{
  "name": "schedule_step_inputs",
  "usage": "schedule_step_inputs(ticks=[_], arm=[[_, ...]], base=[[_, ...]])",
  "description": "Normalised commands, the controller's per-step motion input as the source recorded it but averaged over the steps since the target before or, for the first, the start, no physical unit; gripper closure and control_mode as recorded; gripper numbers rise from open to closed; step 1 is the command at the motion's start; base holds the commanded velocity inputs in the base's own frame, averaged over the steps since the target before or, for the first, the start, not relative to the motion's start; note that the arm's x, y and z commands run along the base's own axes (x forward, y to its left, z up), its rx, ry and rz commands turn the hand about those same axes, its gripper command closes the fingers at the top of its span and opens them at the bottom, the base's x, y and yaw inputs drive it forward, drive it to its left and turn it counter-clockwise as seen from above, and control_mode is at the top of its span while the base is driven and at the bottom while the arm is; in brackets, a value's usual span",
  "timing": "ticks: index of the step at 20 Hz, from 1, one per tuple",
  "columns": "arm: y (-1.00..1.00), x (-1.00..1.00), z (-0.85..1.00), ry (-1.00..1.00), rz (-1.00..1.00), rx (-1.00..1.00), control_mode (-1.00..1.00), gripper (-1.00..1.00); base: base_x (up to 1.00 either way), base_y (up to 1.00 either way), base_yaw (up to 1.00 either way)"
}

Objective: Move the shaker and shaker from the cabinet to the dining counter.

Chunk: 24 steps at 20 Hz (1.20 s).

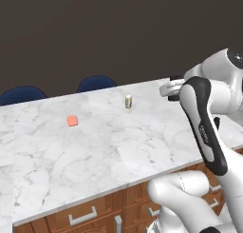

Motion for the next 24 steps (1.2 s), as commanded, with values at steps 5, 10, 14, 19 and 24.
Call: schedule_step_inputs(ticks=[5, 10, 14, 19, 24], arm=[[-0.55, 0.92, -0.85, 0.01, 0.17, -0.11, -1.00, 1.00], [-0.37, 0.78, -0.90, 0.00, 0.13, -0.17, -1.00, 1.00], [-0.23, 0.58, -0.75, 0.00, 0.12, -0.16, -1.00, 1.00], [-0.13, 0.23, -0.27, -0.09, 0.10, -0.05, -1.00, 1.00], [-0.03, 0.10, -0.17, -0.09, 0.02, 0.00, -1.00, 1.00]], base=[[0.00, 0.00, 0.00], [0.00, 0.00, 0.00], [0.00, 0.00, 0.00], [0.00, 0.00, 0.00], [0.00, 0.00, 0.00]])
